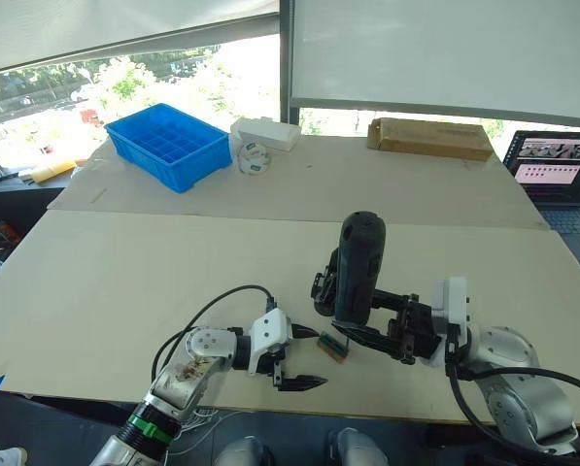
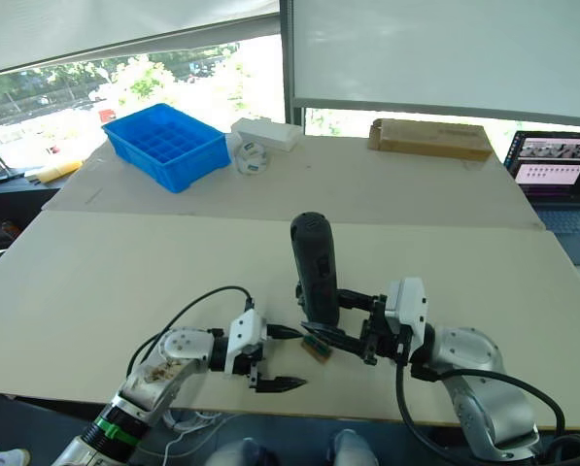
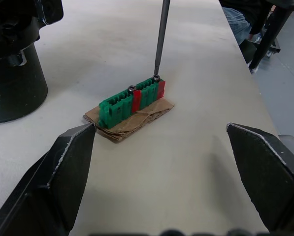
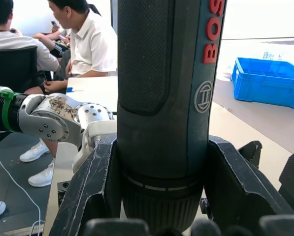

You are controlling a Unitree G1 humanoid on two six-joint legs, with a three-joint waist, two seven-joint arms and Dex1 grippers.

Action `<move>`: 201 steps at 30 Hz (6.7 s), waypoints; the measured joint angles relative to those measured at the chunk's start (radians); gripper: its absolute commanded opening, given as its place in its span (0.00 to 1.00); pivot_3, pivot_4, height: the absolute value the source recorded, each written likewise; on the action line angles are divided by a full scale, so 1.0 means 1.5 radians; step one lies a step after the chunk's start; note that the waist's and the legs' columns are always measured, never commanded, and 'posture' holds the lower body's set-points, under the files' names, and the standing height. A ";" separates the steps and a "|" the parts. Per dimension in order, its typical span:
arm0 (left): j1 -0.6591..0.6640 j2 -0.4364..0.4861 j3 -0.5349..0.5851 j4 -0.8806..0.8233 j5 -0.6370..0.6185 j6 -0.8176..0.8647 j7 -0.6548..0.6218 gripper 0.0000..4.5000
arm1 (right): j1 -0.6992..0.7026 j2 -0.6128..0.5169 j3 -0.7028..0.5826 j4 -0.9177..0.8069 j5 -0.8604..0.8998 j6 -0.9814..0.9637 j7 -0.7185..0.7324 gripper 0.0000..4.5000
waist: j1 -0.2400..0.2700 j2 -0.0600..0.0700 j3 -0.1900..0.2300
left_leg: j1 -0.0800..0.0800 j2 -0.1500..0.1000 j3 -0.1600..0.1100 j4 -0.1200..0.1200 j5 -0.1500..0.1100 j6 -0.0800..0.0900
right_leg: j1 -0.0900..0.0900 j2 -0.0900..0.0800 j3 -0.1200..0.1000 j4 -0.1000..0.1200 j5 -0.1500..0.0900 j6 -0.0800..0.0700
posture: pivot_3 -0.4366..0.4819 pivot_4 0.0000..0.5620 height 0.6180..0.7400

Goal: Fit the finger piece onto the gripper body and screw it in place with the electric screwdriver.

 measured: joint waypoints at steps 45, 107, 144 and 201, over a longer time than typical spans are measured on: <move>-0.004 -0.001 0.000 0.014 -0.001 -0.019 0.002 1.00 | -0.008 -0.001 0.022 0.007 -0.010 -0.014 0.001 0.42 | 0.000 0.000 0.000 | 0.000 0.000 0.000 0.000 0.000 0.000 | 0.000 0.000 0.000 0.000 0.000 0.000 | 0.48 0.27 1.00; -0.156 0.000 0.244 0.114 -0.238 0.016 -0.100 1.00 | -0.367 -0.062 -0.112 0.073 0.265 0.187 -0.156 0.42 | -0.002 -0.001 0.002 | -0.002 -0.001 0.001 0.002 0.000 0.000 | -0.001 0.002 -0.001 0.000 0.000 0.001 | 0.48 0.27 1.00; -0.121 -0.003 0.184 0.124 -0.171 0.001 -0.109 1.00 | -0.339 0.061 -0.007 0.157 0.076 0.164 -0.052 0.42 | -0.015 -0.001 0.002 | -0.002 -0.001 0.002 0.001 0.001 -0.001 | -0.002 0.002 -0.001 0.001 0.000 0.001 | 0.48 0.27 1.00; -0.087 -0.003 0.167 0.083 -0.158 -0.010 -0.096 1.00 | -0.318 0.057 -0.011 0.155 0.065 0.164 -0.040 0.42 | -0.015 -0.001 0.002 | -0.002 -0.001 0.002 0.001 0.001 -0.001 | -0.002 0.002 -0.001 0.001 0.000 0.001 | 0.48 0.27 1.00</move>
